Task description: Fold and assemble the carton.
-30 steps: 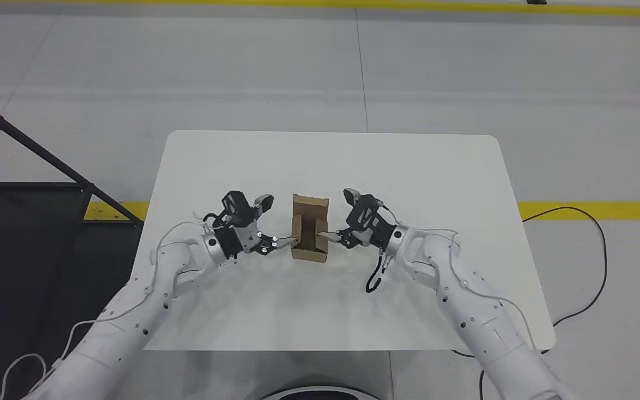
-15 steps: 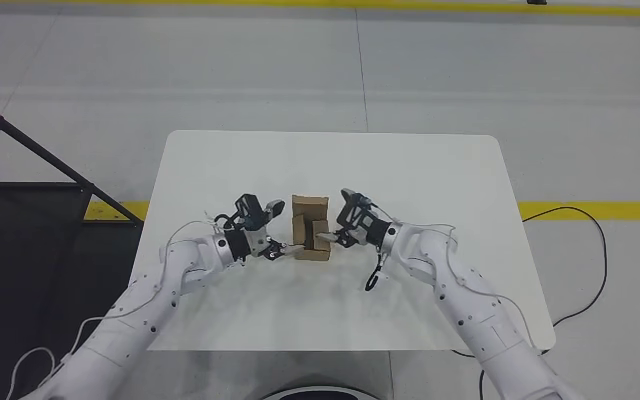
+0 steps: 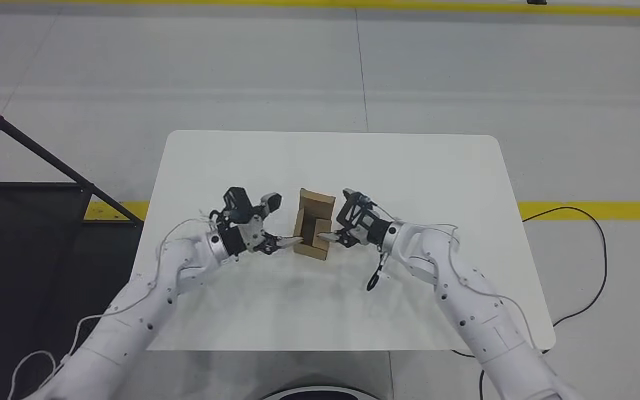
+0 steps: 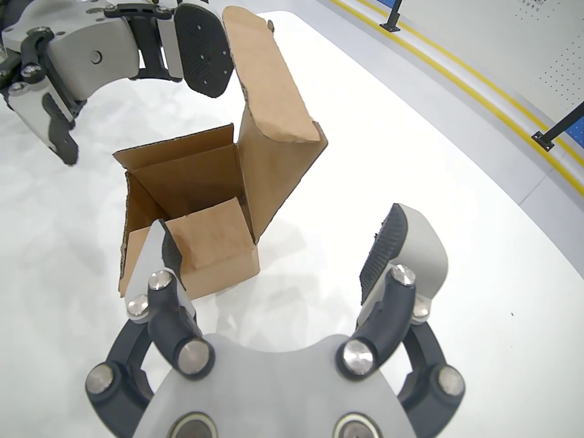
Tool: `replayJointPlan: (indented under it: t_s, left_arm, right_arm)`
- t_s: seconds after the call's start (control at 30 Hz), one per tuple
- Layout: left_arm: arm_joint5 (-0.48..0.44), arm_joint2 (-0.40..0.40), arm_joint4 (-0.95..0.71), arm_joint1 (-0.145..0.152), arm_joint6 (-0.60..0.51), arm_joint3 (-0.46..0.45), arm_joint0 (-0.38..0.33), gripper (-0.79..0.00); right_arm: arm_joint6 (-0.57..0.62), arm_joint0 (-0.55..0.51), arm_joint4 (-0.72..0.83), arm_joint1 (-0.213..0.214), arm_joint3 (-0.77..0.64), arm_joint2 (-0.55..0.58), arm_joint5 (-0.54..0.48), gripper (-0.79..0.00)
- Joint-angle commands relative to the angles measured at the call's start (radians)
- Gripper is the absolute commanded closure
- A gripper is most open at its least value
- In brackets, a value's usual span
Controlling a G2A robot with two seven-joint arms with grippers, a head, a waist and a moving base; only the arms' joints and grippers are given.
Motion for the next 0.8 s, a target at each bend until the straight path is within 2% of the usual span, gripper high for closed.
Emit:
replayJointPlan:
  t_s: [0.0,0.17,0.33,0.47,0.6,0.77]
  left_arm:
    - [0.024,-0.021,0.007,0.003,0.004,0.010,0.004,-0.785]
    - [0.098,-0.042,0.003,-0.001,0.001,0.049,0.017,-0.785]
    - [0.310,-0.001,0.086,-0.025,-0.062,0.075,-0.012,-0.785]
    - [0.447,0.045,0.113,-0.054,-0.066,0.092,-0.050,-0.785]
    - [0.518,0.076,0.124,-0.078,-0.059,0.116,-0.086,-0.785]
    - [0.512,0.111,0.138,-0.101,-0.061,0.153,-0.127,-0.785]
  right_arm:
    - [0.004,0.000,0.000,0.000,-0.001,0.001,0.000,-0.785]
    - [0.005,-0.003,0.003,-0.001,-0.002,0.005,-0.003,-0.785]
    - [0.003,-0.003,0.005,-0.002,0.001,0.006,-0.006,-0.785]
    - [0.007,-0.002,0.004,-0.003,0.000,0.006,-0.008,-0.785]
    - [0.011,-0.003,0.003,-0.003,-0.002,0.007,-0.014,-0.785]
    - [0.010,-0.002,0.005,-0.004,-0.002,0.007,-0.020,-0.785]
